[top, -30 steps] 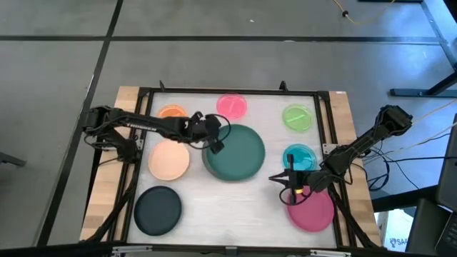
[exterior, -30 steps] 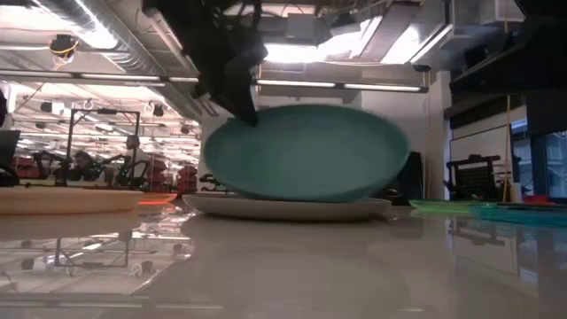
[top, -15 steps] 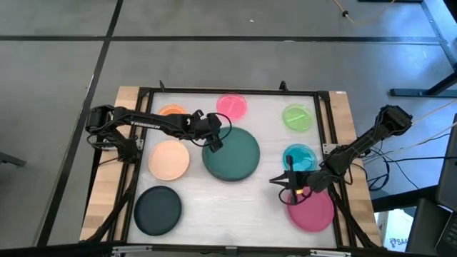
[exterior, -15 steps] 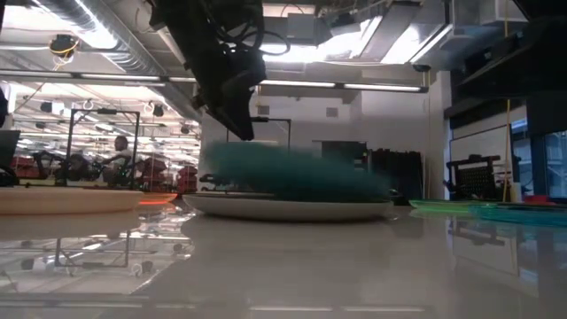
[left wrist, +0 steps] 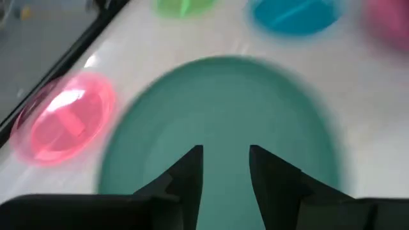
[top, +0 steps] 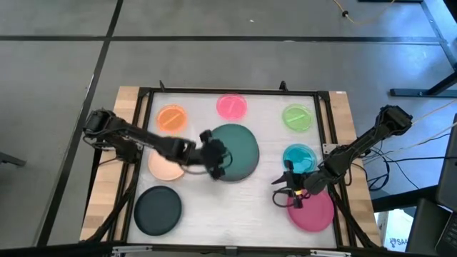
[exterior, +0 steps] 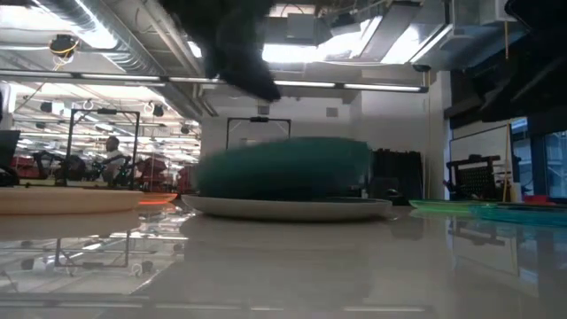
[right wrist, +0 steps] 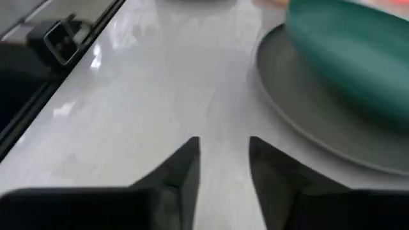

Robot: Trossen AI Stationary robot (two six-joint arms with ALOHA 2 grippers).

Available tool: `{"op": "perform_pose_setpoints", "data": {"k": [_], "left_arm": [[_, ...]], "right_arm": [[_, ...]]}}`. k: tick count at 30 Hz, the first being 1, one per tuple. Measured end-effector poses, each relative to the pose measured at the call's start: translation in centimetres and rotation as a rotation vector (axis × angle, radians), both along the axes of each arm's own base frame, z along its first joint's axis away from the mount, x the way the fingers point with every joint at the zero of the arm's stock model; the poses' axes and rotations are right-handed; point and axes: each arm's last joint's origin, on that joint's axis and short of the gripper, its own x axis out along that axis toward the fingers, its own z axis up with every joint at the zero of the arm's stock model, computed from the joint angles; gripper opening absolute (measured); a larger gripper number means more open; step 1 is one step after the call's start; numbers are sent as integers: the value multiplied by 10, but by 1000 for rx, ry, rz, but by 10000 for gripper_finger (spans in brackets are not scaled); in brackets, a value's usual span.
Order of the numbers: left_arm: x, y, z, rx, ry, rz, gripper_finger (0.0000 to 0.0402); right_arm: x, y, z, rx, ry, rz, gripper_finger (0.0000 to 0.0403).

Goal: Stack plastic plates
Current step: Stack the medium pink plate on top of the big green plate

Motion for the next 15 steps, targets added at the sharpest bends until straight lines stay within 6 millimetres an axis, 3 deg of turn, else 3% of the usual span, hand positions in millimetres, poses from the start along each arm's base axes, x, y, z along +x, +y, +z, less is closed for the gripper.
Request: {"op": "perform_pose_setpoints", "data": {"k": [5, 15], "left_arm": [[2, -48, -7, 35, -101, -89, 119], [-4, -111, -34, 52, -152, -286, 119]], "right_arm": [[10, 11, 23, 16, 54, 32, 177], [33, 38, 49, 75, 332, 21, 155]]}}
